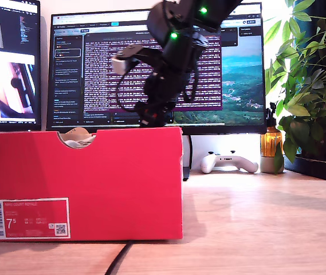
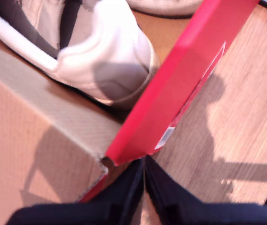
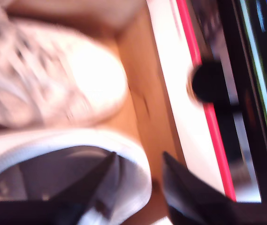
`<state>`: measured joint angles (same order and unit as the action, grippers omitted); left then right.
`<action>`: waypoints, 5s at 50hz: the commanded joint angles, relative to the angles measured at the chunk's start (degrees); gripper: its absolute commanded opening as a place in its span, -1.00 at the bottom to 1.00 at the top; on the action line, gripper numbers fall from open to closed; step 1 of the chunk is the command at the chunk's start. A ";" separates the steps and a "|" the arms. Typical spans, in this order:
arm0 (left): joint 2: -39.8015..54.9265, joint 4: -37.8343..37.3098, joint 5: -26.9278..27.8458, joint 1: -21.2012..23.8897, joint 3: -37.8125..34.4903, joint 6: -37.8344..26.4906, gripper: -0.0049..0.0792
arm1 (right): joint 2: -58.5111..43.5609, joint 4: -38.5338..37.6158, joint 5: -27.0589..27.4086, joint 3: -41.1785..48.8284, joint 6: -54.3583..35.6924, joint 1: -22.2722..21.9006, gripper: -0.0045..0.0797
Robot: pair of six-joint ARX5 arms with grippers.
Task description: Pack the white shoes by picking the first shoe and placing it inside the red shoebox, left side, then picking and rotating the second shoe and placing it in the shoebox
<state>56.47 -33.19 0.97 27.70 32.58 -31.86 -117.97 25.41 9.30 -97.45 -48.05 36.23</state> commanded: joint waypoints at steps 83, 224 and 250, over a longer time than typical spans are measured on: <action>-16.92 16.44 6.69 -2.64 1.05 19.91 -0.93 | 19.26 16.28 -7.23 10.58 33.70 -14.69 -0.92; -25.46 56.92 19.34 -29.03 -30.25 30.36 -0.93 | 91.17 -34.10 5.92 92.48 46.51 -24.50 -0.92; -25.46 57.27 20.39 -28.15 -30.25 30.45 -0.93 | 94.55 -30.12 5.68 97.13 48.78 -33.53 -0.92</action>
<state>31.20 23.24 21.12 -0.73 3.57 -1.52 -23.68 -4.14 15.33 -1.10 -0.12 3.44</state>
